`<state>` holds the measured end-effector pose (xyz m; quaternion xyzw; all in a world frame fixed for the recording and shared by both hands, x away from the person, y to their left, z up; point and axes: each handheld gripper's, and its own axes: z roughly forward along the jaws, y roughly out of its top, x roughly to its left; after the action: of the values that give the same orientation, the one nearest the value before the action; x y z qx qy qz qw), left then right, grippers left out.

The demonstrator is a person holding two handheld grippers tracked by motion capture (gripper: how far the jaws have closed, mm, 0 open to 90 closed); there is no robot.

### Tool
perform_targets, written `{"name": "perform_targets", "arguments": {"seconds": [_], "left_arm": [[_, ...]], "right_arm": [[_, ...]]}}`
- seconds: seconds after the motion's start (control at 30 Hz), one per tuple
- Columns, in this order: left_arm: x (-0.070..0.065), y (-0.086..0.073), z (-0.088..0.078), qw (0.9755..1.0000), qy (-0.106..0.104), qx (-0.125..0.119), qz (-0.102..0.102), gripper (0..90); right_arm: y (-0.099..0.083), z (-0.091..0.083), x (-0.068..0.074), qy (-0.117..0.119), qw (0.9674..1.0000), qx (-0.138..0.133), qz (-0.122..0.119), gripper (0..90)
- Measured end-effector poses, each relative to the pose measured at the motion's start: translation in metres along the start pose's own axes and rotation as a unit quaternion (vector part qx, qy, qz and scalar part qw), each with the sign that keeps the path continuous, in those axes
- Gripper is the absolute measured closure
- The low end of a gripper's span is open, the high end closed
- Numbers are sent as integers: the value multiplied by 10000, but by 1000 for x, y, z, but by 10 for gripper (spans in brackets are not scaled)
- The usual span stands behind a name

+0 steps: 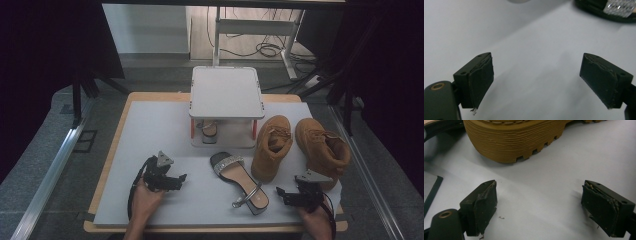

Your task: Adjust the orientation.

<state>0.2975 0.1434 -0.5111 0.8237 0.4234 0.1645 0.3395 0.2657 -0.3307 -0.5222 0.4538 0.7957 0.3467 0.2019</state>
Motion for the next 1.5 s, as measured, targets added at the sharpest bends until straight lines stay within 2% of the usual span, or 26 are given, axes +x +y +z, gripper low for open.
{"name": "perform_targets", "arguments": {"seconds": [0.2,0.23,0.73,0.87,0.97,1.07,1.1,1.23,1.3,1.37,1.5], "left_arm": [[4,-10,2,9998,108,131,-45,119],[5,-13,3,9998,72,95,-128,117],[6,-15,4,9998,66,65,-172,117],[6,-15,4,9998,69,61,-174,117],[6,-15,4,9998,68,63,-168,118],[6,-15,4,9998,70,62,-168,118],[6,-15,4,9998,72,60,-167,118],[6,-15,4,9998,74,56,-168,118],[6,-15,4,9998,73,56,-169,118],[6,-15,4,9998,74,55,-169,119],[6,-15,4,9998,76,52,-170,119]], "right_arm": [[0,0,0,12,10000,12,14,133],[0,0,0,16,10000,17,18,133],[1,0,0,-8,10000,52,31,129],[3,0,1,-7,9999,140,46,125],[5,0,2,56,9997,240,-53,69],[5,-1,3,35,9998,202,-84,55],[6,-3,3,79,9999,120,-25,47],[8,-7,4,183,9998,78,-50,52],[9,-10,4,217,9997,28,-113,107],[9,-13,6,227,9997,-4,-59,201],[6,-16,6,461,9989,-40,18,462]]}}
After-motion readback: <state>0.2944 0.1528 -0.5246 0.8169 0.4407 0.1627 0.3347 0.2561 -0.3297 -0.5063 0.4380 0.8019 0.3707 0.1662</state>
